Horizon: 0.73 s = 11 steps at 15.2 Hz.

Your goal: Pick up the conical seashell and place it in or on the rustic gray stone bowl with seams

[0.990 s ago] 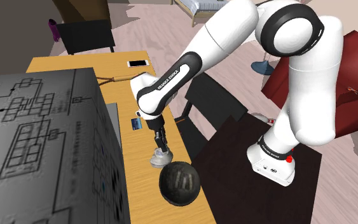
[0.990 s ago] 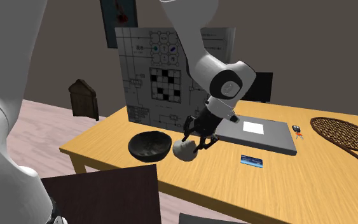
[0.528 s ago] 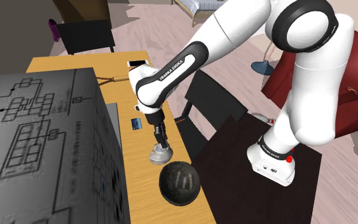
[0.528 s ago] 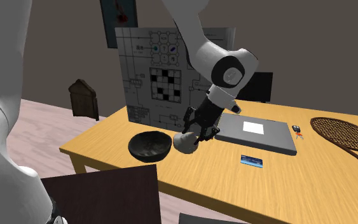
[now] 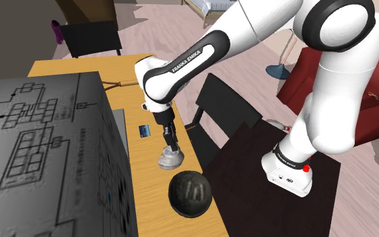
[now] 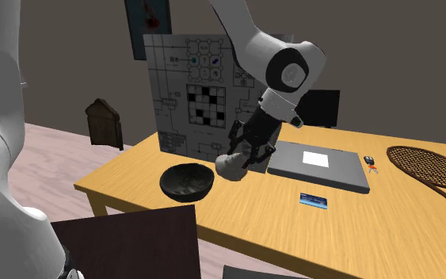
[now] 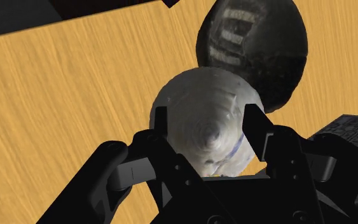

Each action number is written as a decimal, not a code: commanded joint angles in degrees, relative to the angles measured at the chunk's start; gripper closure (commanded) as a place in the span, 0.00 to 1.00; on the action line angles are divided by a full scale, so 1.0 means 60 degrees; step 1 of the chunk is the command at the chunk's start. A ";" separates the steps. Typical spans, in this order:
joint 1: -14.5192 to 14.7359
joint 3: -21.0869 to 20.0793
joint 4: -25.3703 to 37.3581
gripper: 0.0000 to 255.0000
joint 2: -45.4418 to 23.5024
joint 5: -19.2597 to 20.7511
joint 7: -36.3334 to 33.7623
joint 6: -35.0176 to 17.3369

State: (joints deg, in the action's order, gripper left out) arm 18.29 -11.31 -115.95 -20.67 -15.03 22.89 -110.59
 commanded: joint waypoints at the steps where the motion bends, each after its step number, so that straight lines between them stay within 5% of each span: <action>1: -0.0010 -0.0012 0.0035 1.00 0.0180 -0.0014 -0.0046 0.0208; 11: -0.0007 -0.0109 -0.0064 1.00 0.1131 -0.0162 -0.0284 0.1008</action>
State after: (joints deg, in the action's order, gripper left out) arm 18.08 -11.74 -115.65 -14.81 -15.71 21.47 -104.71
